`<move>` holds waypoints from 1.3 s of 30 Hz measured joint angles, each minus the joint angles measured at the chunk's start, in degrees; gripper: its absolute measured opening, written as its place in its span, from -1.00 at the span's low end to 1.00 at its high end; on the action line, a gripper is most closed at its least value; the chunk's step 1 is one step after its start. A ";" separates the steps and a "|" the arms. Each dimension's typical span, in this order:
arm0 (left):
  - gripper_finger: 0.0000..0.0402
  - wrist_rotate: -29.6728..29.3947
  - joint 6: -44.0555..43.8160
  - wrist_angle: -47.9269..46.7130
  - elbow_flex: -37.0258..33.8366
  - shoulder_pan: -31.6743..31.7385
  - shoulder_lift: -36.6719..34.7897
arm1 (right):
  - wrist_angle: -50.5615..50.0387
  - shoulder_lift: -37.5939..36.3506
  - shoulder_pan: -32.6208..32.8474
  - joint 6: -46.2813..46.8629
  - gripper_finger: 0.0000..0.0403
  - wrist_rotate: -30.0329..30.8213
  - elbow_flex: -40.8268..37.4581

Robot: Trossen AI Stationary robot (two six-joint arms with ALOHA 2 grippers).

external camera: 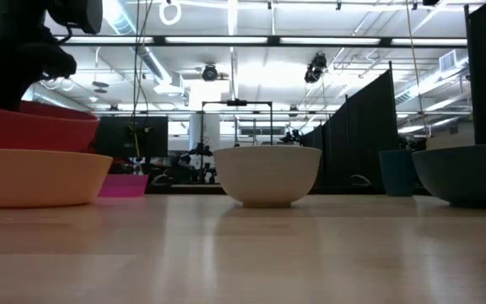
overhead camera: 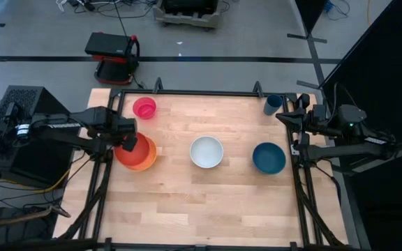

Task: Nest bowls inside each other
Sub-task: Stack the dark orange bowl on the orange bowl

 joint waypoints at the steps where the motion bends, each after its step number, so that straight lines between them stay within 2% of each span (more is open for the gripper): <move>1: -1.00 0.00 0.11 0.42 -0.43 0.36 0.00 | 0.00 0.00 0.00 0.00 -1.00 0.00 0.00; 10: -1.00 0.19 0.98 4.26 -4.38 3.57 0.00 | 0.01 0.00 0.00 -0.01 -1.00 0.00 0.00; 18: -1.00 4.87 0.04 7.72 -7.14 5.63 0.00 | 0.10 0.00 0.01 0.04 -1.00 -0.04 -0.02; 39: -1.00 2.42 0.07 5.36 -7.14 10.42 0.00 | 0.16 0.00 0.01 0.08 -1.00 -0.04 -0.02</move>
